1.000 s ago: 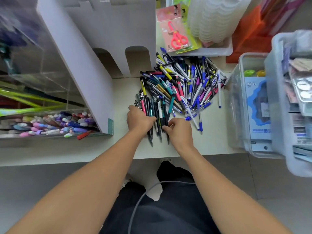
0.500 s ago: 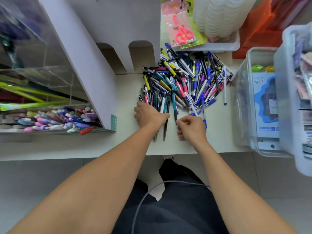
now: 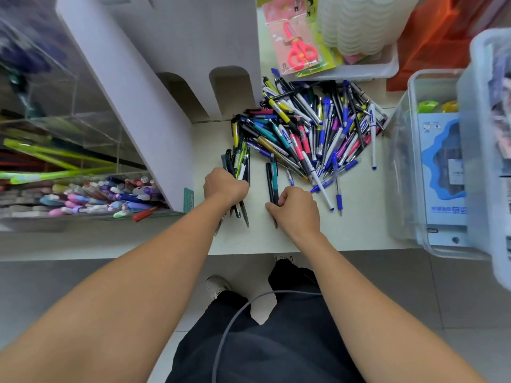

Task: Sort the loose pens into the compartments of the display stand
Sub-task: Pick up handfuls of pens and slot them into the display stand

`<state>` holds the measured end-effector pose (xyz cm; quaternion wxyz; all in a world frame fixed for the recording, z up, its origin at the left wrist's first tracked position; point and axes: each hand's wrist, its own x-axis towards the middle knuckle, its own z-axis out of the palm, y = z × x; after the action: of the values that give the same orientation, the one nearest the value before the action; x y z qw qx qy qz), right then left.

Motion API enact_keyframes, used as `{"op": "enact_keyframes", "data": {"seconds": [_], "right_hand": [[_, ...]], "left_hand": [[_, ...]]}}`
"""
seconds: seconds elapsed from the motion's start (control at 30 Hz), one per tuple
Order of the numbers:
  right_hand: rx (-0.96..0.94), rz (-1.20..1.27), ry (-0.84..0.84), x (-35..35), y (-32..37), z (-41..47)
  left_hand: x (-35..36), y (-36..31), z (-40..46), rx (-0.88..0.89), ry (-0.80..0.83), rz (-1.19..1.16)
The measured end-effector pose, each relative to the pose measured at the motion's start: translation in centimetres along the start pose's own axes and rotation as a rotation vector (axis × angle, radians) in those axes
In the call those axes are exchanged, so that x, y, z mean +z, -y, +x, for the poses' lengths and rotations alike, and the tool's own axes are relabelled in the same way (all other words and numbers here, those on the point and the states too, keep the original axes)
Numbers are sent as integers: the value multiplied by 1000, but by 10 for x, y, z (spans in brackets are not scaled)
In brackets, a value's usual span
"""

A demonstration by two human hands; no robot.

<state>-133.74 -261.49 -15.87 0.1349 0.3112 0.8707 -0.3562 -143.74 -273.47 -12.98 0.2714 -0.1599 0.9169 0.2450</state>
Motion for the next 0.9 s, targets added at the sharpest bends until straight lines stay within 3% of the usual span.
{"op": "enact_keyframes", "data": {"seconds": [0.2,0.53,0.7,0.83,0.9], "right_hand": [[-122,-97,-3,-1,18,7],[-133,-445,-12,2,39,-13],[-13,-10,80,-11,36,-12],[63,488,276,-54,42,-22],[84,616,346,-68,45,-27]], "left_hand": [[-13,12,-9,-61,47,-208],[-31,40,-26,-189,336,-682],[-44,42,-33,-159,473,-691],[-58,37,-45,-155,606,-750],[-61,35,-49,-136,648,-775]]}}
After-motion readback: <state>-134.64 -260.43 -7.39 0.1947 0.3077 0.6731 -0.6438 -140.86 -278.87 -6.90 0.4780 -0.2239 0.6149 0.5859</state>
